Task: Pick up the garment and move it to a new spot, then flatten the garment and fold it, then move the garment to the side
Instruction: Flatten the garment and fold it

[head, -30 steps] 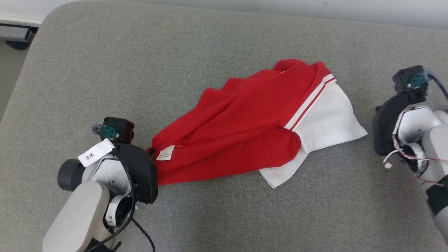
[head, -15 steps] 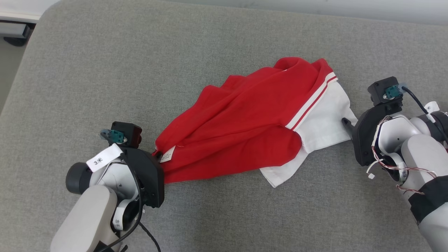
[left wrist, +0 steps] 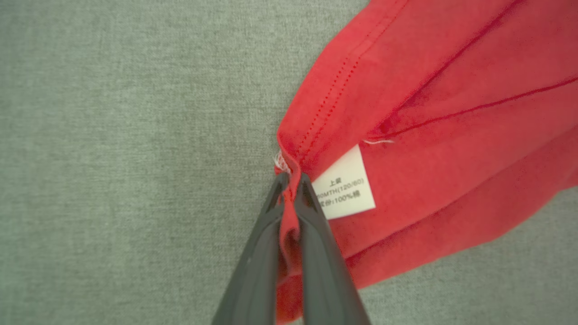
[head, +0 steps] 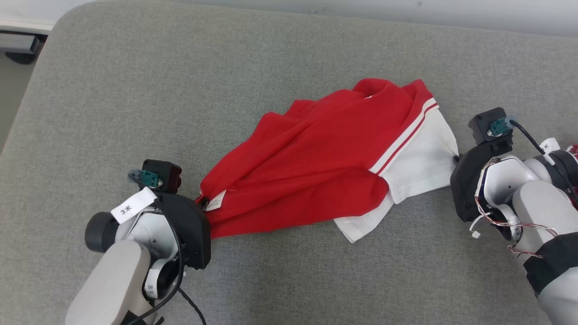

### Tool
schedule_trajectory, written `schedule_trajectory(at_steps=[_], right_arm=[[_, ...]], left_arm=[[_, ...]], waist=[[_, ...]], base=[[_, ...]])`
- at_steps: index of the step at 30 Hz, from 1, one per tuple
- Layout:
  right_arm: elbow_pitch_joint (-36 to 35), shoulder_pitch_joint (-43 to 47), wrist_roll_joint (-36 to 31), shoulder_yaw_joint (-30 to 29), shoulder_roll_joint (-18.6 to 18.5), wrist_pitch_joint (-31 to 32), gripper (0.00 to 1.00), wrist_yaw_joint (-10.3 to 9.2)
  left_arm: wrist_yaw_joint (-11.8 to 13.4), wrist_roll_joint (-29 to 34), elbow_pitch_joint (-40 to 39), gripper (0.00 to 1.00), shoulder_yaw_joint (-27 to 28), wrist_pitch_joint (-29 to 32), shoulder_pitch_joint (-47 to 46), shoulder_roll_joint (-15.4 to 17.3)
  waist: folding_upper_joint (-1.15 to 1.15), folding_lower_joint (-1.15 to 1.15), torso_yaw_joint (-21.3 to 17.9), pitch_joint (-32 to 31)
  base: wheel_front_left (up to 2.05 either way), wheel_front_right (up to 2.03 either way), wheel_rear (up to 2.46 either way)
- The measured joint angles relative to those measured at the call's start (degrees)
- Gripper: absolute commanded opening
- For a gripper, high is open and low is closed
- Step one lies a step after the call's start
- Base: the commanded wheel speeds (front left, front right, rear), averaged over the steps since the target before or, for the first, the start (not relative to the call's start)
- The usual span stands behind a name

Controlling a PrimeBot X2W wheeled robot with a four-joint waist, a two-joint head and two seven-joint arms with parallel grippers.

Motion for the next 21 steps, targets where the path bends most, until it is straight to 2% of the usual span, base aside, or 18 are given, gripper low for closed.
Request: schedule_trajectory(at_steps=[8, 16, 21], right_arm=[[0.7, 0.1, 0.1, -1.2, -0.2, -1.2, 0.0, -0.99], [1.9, 0.8, 0.4, -1.5, -0.1, -2.2, 0.0, -1.15], [2.6, 1.5, 0.7, -1.5, 0.3, -2.8, 0.0, -1.15]], left_arm=[[0.0, 0.0, 0.4, 0.0, 0.6, -2.1, -0.9, -0.4], [0.0, -0.9, 0.4, 0.0, 2.2, -4.3, -1.2, -0.7], [0.0, -4.7, 0.6, 0.0, 4.8, -6.0, -1.1, -2.5]], waist=[[0.0, 0.0, -0.7, -1.6], [0.0, 0.0, -0.8, -3.6], [0.0, 0.0, -0.8, -4.7]], base=[[0.0, 0.0, 0.0], [0.0, 0.0, 0.0], [0.0, 0.0, 0.0]])
